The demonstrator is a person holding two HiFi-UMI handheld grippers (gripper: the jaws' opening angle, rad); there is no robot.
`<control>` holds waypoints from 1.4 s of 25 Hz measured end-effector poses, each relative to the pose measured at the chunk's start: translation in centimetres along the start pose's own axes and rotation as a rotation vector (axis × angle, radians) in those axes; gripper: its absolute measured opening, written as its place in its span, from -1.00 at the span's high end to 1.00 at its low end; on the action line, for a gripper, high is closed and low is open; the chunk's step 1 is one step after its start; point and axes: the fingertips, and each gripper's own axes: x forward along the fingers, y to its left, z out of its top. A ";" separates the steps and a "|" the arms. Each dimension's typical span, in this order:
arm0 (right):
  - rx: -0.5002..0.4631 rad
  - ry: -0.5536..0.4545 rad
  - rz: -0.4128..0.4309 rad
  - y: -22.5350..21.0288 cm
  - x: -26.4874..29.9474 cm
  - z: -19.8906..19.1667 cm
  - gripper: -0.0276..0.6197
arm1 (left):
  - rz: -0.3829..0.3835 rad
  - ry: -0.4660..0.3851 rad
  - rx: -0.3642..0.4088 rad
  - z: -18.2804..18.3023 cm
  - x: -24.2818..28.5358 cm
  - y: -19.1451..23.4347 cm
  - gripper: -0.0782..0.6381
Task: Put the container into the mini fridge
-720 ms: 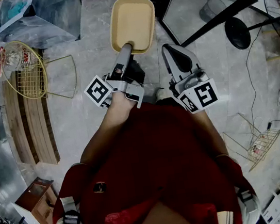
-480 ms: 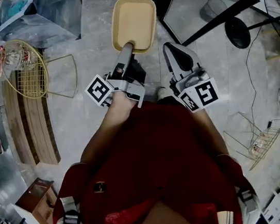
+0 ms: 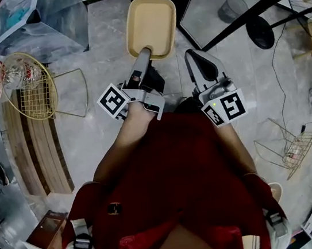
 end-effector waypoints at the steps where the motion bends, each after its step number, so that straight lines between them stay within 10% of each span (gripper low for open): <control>1: -0.004 0.004 -0.009 0.2 -0.1 0.0 0.92 | -0.001 0.008 -0.002 0.1 0.0 0.0 0.11; 11: -0.021 0.032 -0.056 -1.9 0.1 -0.6 0.92 | 0.034 0.035 -0.050 0.0 1.6 2.1 0.11; 35: 0.014 0.008 -0.003 -23.5 12.0 -0.7 0.92 | 0.153 -0.020 0.004 4.1 22.4 10.8 0.11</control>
